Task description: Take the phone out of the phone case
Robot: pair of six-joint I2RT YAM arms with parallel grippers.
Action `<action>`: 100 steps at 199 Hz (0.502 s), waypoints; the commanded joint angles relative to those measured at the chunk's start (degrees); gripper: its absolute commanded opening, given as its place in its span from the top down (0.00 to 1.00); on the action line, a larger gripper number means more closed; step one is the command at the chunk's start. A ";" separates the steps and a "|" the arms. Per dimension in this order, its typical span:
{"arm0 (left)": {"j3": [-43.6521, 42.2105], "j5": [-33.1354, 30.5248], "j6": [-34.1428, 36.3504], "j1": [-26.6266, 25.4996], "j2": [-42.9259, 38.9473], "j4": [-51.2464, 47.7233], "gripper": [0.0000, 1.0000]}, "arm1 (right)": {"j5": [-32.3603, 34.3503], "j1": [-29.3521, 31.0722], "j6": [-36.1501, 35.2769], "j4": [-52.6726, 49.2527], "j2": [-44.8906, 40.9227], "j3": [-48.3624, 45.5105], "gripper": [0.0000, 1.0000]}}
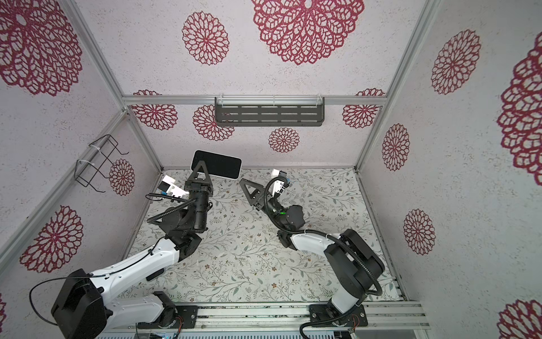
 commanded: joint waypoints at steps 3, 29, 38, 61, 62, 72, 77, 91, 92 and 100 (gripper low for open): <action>-0.04 0.14 -0.75 -0.77 -0.61 4.97 1.00 | -0.90 0.37 2.26 6.35 0.54 2.44 0.25; -0.60 -0.10 -0.66 -1.00 -0.61 5.22 1.00 | -1.07 0.54 2.49 5.89 1.12 3.61 0.31; -0.82 -0.21 -0.66 -1.03 -0.49 5.31 1.00 | -1.17 0.54 2.51 5.77 1.29 3.80 0.33; -1.47 -0.47 -0.84 -1.20 -0.27 5.74 1.00 | -1.02 0.68 3.05 6.28 1.65 3.90 0.36; -1.46 -0.47 -0.84 -1.21 -0.22 5.71 1.00 | -1.05 0.70 3.08 6.28 1.69 3.90 0.36; -1.59 -0.56 -1.01 -1.29 -0.09 5.71 1.00 | -1.12 0.71 3.14 6.30 1.87 4.07 0.38; -1.63 -0.56 -1.07 -1.29 -0.01 5.76 1.00 | -1.20 0.76 3.25 6.16 1.97 4.20 0.39; -1.55 -0.64 -1.12 -1.35 0.22 5.86 1.00 | -1.25 0.81 3.43 6.06 2.16 4.34 0.42; -1.55 -0.69 -1.11 -1.37 0.24 5.85 1.00 | -1.25 0.81 3.44 6.08 2.17 4.34 0.42; -1.46 -0.69 -1.12 -1.35 0.34 5.87 1.00 | -1.21 0.89 3.58 6.15 2.36 4.42 0.44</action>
